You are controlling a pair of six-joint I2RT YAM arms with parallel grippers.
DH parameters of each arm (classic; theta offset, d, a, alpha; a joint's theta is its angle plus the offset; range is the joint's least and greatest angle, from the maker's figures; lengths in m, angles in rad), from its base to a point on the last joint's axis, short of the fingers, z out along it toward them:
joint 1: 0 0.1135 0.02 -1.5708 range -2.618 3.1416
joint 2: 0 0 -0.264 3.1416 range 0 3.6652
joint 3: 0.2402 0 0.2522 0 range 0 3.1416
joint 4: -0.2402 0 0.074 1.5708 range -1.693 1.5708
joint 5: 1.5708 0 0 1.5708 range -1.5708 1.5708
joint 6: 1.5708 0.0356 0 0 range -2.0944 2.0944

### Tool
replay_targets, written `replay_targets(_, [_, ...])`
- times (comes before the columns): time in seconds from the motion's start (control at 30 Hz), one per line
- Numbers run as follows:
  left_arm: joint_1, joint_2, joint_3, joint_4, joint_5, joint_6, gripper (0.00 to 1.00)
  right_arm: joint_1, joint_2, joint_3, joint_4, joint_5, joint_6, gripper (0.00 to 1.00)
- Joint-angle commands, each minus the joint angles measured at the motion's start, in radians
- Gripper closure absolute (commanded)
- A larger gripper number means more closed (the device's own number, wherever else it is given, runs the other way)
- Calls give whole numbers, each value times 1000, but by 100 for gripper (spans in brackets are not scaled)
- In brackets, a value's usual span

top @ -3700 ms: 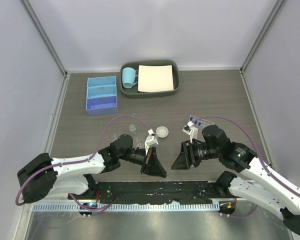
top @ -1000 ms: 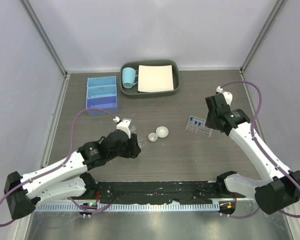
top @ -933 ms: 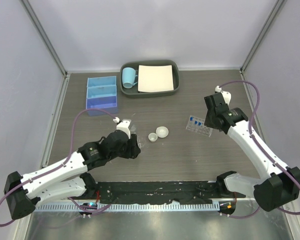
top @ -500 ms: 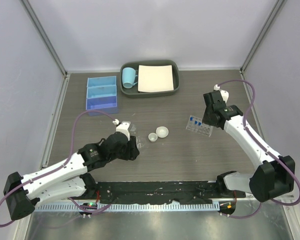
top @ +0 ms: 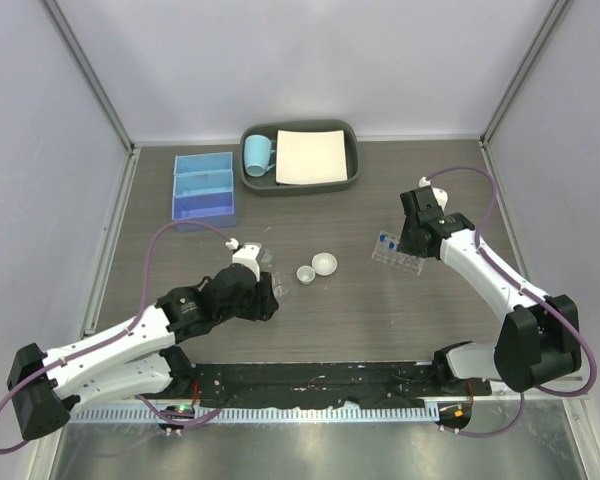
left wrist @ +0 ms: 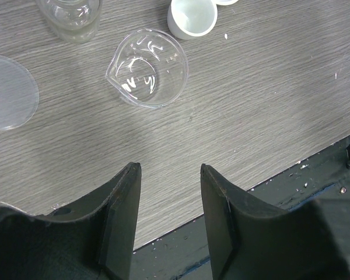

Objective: Organize the chemistry lab equipment

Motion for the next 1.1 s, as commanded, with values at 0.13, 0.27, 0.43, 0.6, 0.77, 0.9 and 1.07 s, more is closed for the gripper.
replay_targets(0.13, [1,-14,-6,29,-10,-4,52,-4,4,-15,41,3,0,95])
replay_targets(0.27, [1,-13,-6,27,-10,-4,52,-4,19,-22,43,4,-1,93])
replay_targets(0.43, [1,-7,-6,27,-10,-4,52,-4,37,-35,58,6,-1,89])
replay_targets(0.6, [1,1,-4,29,-10,-3,52,-4,50,-42,69,12,-4,83])
replay_targets(0.77, [1,3,-4,29,-12,-3,52,-4,54,-45,75,15,-6,77])
replay_targets(0.9, [1,12,-1,30,-10,1,52,-4,48,-39,71,14,-4,70])
replay_targets(1.07, [1,21,0,32,-7,4,52,-4,33,-15,43,15,-4,64])
